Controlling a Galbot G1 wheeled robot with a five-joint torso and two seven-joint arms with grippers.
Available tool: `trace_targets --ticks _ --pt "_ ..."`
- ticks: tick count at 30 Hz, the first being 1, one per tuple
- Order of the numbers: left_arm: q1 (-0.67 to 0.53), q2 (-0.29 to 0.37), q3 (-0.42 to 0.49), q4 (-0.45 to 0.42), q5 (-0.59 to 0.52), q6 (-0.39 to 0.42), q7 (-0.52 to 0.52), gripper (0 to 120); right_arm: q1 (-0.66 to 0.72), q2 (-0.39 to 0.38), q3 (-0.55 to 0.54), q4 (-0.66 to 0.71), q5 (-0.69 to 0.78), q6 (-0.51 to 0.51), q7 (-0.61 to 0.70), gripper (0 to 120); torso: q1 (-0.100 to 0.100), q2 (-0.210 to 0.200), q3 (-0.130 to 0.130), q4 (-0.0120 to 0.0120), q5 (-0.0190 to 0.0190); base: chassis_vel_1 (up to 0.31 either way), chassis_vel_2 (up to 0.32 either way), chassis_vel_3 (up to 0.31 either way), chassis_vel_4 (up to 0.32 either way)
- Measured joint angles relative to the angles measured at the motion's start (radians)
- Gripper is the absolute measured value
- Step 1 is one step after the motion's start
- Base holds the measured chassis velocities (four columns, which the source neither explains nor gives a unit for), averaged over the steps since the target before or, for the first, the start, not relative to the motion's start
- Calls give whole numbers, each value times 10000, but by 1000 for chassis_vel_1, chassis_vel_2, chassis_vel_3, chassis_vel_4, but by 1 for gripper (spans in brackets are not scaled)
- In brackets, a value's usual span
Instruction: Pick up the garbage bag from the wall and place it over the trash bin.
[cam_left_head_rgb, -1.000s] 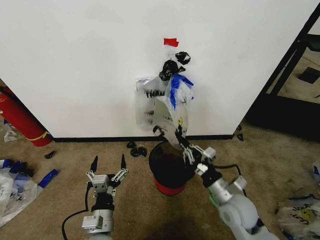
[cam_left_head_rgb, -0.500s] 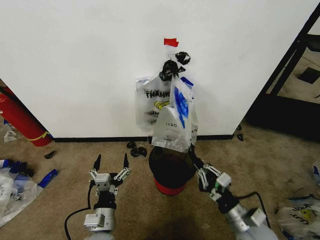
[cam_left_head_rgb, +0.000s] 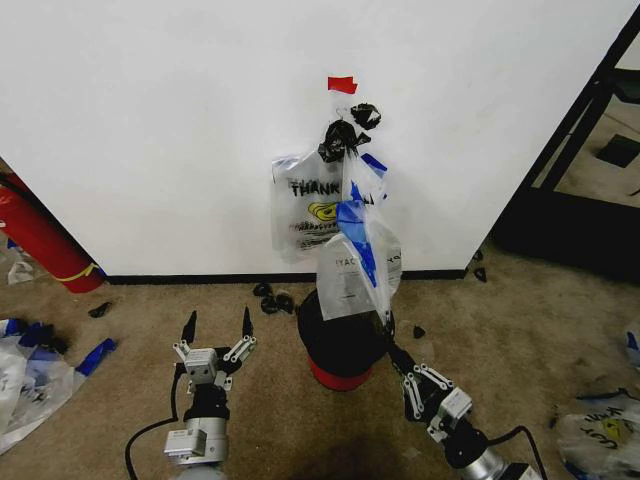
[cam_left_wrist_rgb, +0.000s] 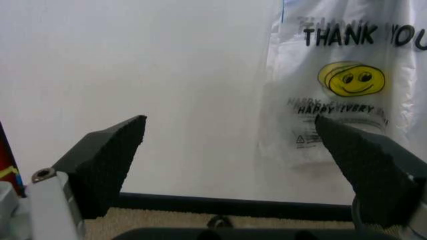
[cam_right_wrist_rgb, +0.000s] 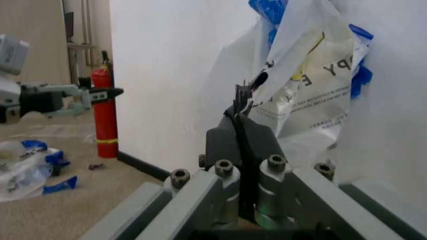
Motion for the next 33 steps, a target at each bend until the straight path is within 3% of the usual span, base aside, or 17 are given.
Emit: trace_targets --ticks 25,33 --pt "-57 -46 19 117 3 -12 -1 100 -508 182 11 -719 -897 1204 -66 0 0 0 0 0 0 0 0 0 0" --pt "6 205 220 -265 -152 201 -4 100 -90 233 -157 -468 -534 651 309 0 0 0 1 0 -1 0 0 0 0"
